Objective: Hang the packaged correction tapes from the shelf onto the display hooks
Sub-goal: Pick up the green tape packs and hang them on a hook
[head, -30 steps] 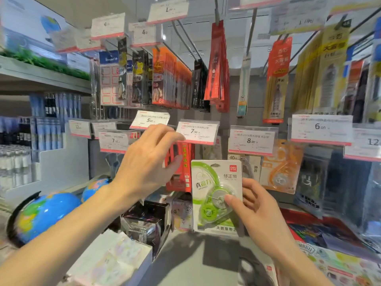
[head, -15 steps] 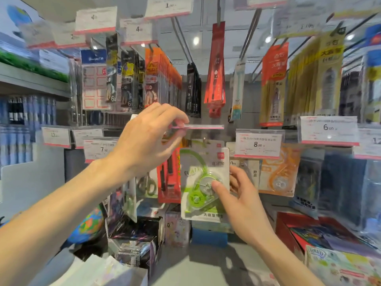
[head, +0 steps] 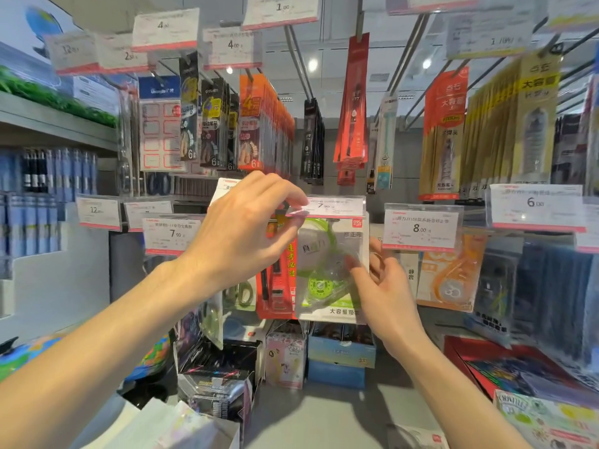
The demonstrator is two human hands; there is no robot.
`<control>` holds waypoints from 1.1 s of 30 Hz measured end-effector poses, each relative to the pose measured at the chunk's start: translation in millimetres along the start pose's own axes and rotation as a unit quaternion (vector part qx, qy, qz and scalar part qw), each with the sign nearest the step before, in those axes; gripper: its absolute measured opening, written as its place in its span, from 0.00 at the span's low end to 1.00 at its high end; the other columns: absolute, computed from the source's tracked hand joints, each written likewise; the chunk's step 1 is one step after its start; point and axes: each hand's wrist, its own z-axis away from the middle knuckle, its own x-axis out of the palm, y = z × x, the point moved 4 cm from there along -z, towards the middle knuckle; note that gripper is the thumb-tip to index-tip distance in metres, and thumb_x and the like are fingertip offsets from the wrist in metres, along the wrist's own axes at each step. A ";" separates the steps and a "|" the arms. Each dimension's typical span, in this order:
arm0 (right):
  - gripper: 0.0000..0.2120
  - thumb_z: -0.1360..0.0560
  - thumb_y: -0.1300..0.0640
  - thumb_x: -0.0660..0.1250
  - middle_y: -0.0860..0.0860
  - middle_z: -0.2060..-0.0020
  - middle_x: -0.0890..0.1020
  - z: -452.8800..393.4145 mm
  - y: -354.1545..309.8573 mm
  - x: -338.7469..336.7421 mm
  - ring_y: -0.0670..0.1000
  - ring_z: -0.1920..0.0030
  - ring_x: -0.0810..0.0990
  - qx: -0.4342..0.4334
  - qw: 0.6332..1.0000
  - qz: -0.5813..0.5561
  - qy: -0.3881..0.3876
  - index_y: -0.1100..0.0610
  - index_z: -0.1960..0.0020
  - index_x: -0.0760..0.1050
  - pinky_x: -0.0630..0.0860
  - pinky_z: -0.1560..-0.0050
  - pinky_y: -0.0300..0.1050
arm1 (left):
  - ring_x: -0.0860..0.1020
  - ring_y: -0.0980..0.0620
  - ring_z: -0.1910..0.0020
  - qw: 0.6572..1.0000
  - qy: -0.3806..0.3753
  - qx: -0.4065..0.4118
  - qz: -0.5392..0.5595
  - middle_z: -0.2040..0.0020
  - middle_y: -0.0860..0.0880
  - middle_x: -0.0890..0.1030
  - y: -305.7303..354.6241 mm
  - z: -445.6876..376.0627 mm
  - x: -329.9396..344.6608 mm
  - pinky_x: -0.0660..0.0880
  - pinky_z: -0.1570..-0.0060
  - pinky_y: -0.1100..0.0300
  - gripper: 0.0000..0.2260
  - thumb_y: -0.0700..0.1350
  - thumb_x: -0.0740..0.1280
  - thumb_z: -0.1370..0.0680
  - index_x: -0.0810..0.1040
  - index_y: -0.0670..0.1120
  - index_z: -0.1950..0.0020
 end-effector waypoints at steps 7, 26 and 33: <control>0.10 0.21 0.42 0.69 0.40 0.51 0.82 1.5 -2.3 -8.4 0.37 0.53 0.82 0.013 0.996 0.075 0.048 0.43 0.52 0.69 0.76 0.59 0.35 | 0.78 0.46 0.52 1.000 0.015 0.012 -0.023 0.52 0.50 0.82 7.6 28.5 1.7 0.76 0.55 0.50 0.06 0.41 0.70 0.21 0.81 0.41 0.46; 0.30 0.18 0.41 0.65 0.46 0.28 0.78 -19.1 46.2 2.3 0.36 0.38 0.81 -0.009 0.991 0.129 0.042 0.33 0.21 0.56 0.73 0.55 0.19 | 0.77 0.62 0.77 0.866 -0.101 -0.386 0.300 0.48 0.60 0.83 -27.5 80.4 173.6 0.74 0.76 0.66 0.32 0.55 0.60 0.16 0.40 0.84 0.33; 0.29 0.18 0.40 0.62 0.51 0.22 0.70 -26.9 44.0 2.3 0.52 0.26 0.74 -0.035 0.980 0.191 0.047 0.42 0.19 0.59 0.75 0.29 0.58 | 0.70 0.46 0.24 0.856 -0.090 -0.392 0.323 0.18 0.56 0.62 -34.2 69.5 182.5 0.65 0.25 0.40 0.32 0.62 0.61 0.18 0.48 0.64 0.19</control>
